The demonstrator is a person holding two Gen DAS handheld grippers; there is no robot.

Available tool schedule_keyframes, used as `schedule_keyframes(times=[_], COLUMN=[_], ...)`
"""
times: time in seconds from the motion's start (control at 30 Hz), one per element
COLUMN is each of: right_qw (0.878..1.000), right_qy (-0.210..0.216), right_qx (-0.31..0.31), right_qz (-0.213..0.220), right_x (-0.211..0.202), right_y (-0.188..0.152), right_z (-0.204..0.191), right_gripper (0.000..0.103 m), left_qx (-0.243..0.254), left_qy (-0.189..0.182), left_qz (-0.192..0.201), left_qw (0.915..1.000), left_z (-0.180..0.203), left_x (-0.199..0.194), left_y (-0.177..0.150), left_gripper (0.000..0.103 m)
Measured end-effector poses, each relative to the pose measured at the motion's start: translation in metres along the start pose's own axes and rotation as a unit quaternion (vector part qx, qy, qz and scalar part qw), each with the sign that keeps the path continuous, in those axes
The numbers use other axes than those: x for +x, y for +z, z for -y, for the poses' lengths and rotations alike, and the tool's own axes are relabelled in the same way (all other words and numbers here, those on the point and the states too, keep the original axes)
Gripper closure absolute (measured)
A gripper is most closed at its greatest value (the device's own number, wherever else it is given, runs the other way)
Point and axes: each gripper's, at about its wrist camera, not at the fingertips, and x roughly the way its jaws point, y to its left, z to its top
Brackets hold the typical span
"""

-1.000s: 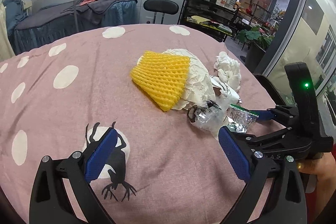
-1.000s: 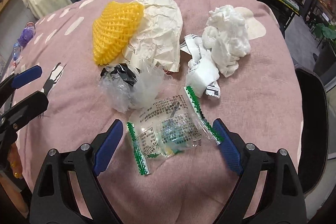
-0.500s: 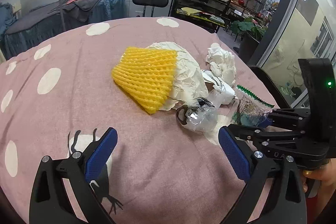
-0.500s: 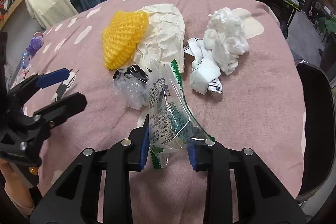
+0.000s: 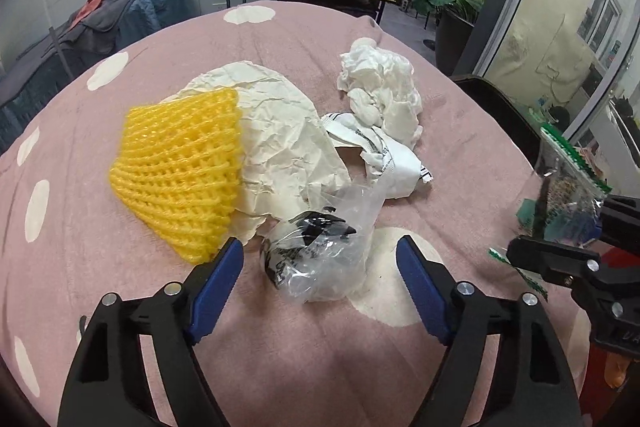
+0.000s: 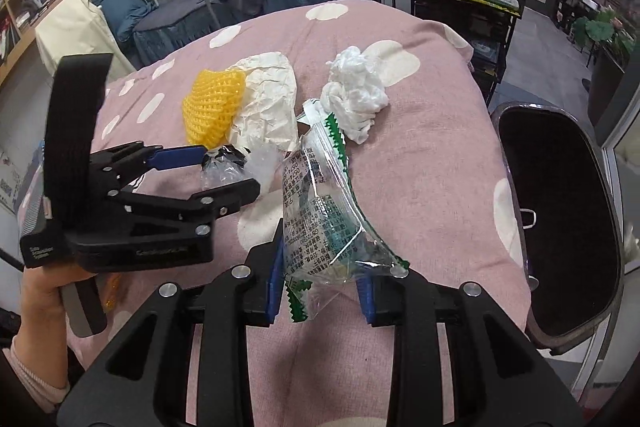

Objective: Collect trash
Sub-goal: 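Grasp the green-edged wrapper with the right tool while the left tool grasps clear plastic, then carry the green-edged wrapper to the bin and open the right tool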

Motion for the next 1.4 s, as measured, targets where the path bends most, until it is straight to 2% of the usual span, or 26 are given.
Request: schedule_keyframes(times=[0.07, 0.27, 0.4, 0.63, 0.83, 0.97, 1.23, 1.4], right_qw=[1.0, 1.0, 0.999, 0.997, 0.993, 0.989, 0.981, 0.977], right_qy=[-0.005, -0.009, -0.011, -0.017, -0.04, -0.064, -0.115, -0.127], right_qx=[0.002, 0.012, 0.019, 0.047, 0.073, 0.096, 0.131, 0.161], right_qz=[0.006, 0.027, 0.039, 0.058, 0.081, 0.093, 0.085, 0.054], right_x=[-0.004, -0.017, -0.024, -0.036, -0.054, -0.065, -0.062, -0.033], right_y=[-0.004, -0.017, -0.025, -0.04, -0.05, -0.055, -0.057, -0.047], right_z=[0.002, 0.011, 0.017, 0.037, 0.067, 0.095, 0.152, 0.196], right_gripper=[0.072, 0.072, 0.072, 0.072, 0.072, 0.072, 0.072, 0.072], left_qx=[0.002, 0.007, 0.001, -0.013, -0.008, 0.013, 0.033, 0.05], left_qy=[0.001, 0.003, -0.002, -0.043, -0.074, -0.087, -0.125, -0.139], left_qz=[-0.004, 0.005, 0.018, 0.052, 0.078, 0.086, 0.086, 0.087], left_qw=[1.0, 1.0, 0.9998, 0.9976, 0.9942, 0.9924, 0.9878, 0.9851], left_z=[0.003, 0.01, 0.012, 0.03, 0.057, 0.08, 0.116, 0.136], left_x=[0.005, 0.002, -0.007, -0.036, -0.052, -0.054, -0.045, -0.041], left_y=[0.002, -0.002, -0.007, -0.018, -0.019, -0.015, -0.005, 0.002], left_gripper=[0.044, 0.051, 0.052, 0.052, 0.052, 0.052, 0.052, 0.052])
